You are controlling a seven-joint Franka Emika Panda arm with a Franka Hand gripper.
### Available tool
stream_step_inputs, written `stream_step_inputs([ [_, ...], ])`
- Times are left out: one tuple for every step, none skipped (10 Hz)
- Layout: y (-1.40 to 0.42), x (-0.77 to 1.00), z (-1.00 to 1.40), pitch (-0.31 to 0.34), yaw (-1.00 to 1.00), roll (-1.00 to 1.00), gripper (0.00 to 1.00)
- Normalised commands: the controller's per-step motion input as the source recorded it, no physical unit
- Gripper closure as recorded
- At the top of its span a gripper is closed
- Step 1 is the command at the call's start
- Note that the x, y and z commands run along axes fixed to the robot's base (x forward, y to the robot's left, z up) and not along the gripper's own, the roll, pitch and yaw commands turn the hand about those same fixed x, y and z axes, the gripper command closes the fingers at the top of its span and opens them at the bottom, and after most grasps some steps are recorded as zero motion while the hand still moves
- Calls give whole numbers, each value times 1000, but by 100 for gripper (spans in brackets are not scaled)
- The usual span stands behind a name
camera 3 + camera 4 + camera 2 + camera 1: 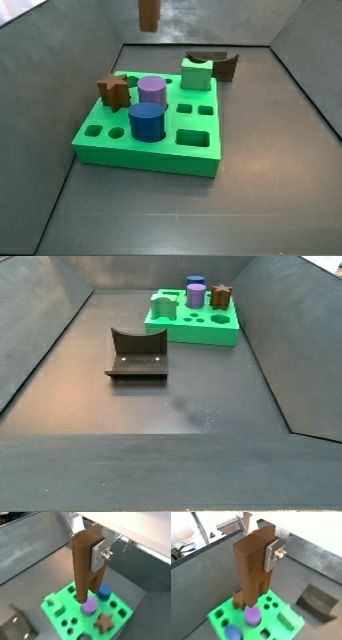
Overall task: Pick up the square-circle object. Move up. Place the square-circle object on the fixture. Regrasp the square-circle object. Rotate the square-circle object. Move to above the board. Insert the square-circle object.
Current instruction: Move to above the board, then insert the square-circle object.
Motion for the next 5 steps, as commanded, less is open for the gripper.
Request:
stream_step_inputs([
  [-743, 316, 106, 137, 13, 51, 100],
  [-564, 268, 81, 138, 13, 63, 100],
  [-296, 177, 50, 127, 14, 77, 100],
  [-192, 128, 41, 106, 12, 83, 100],
  [-157, -377, -114, -50, -554, 0, 100],
])
